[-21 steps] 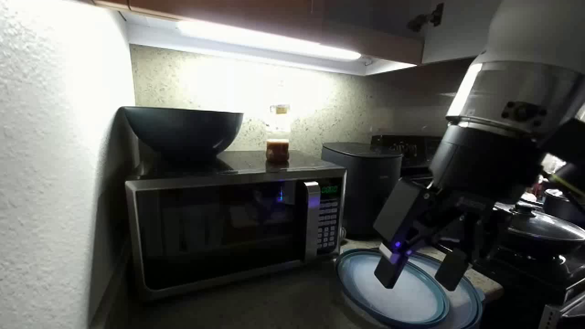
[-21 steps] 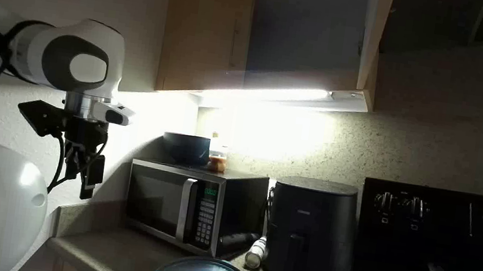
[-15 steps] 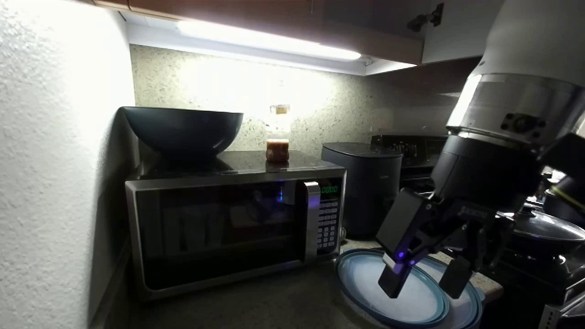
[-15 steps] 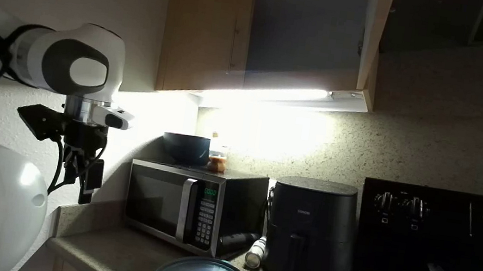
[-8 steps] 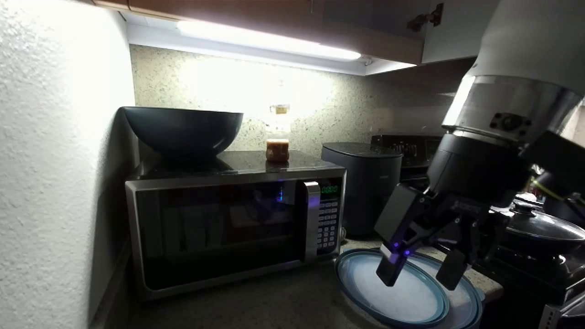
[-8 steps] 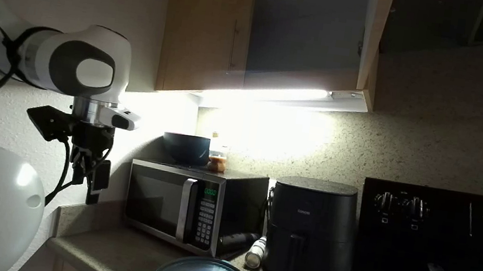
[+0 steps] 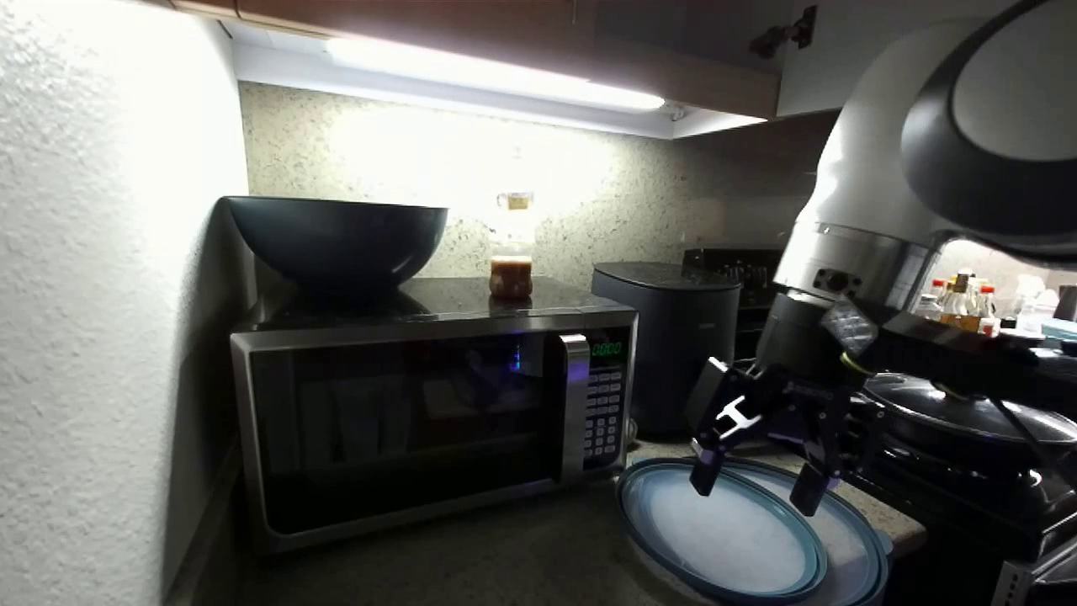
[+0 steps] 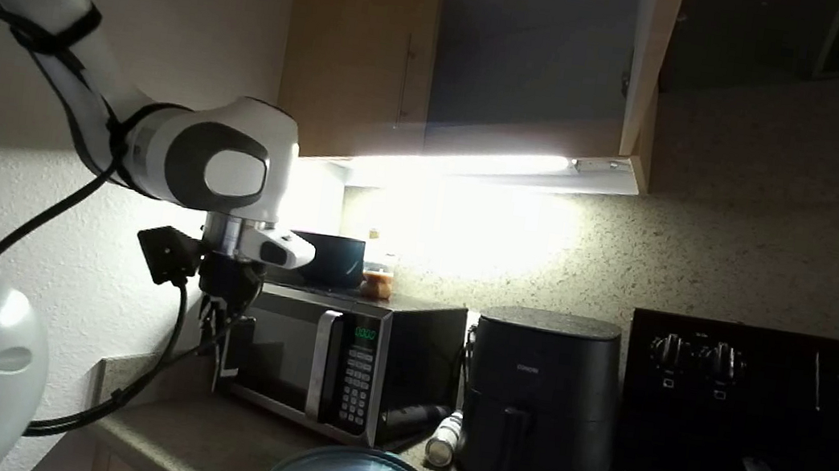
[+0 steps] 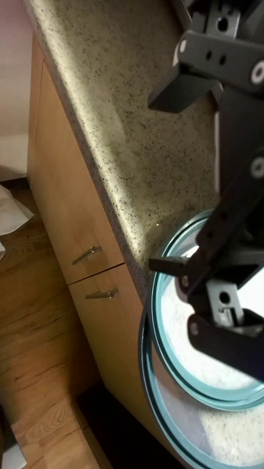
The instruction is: Place one clear lid in the open upper cabinet
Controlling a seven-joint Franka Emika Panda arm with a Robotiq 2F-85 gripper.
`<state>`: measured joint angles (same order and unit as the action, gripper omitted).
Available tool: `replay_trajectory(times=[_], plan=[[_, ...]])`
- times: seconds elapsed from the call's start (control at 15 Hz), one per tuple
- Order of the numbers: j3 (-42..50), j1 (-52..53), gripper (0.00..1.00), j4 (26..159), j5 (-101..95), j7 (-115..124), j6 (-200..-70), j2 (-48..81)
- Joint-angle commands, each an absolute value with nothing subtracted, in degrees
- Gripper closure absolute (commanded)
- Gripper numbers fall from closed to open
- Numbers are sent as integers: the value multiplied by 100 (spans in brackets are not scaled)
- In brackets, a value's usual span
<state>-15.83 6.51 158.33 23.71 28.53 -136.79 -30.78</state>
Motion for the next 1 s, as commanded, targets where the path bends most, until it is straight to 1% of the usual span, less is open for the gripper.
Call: replay_trajectory(times=[0.0,0.33,0.6,0.93], plan=[[-1441,712,0,15793,2287,2905,-13679,-2937],[-1400,673,0,15627,2239,2860,-13761,-2609],[-1363,428,0,15325,1744,2811,-14017,-1983],[-1174,403,0,14786,1399,2725,-14201,-1043]])
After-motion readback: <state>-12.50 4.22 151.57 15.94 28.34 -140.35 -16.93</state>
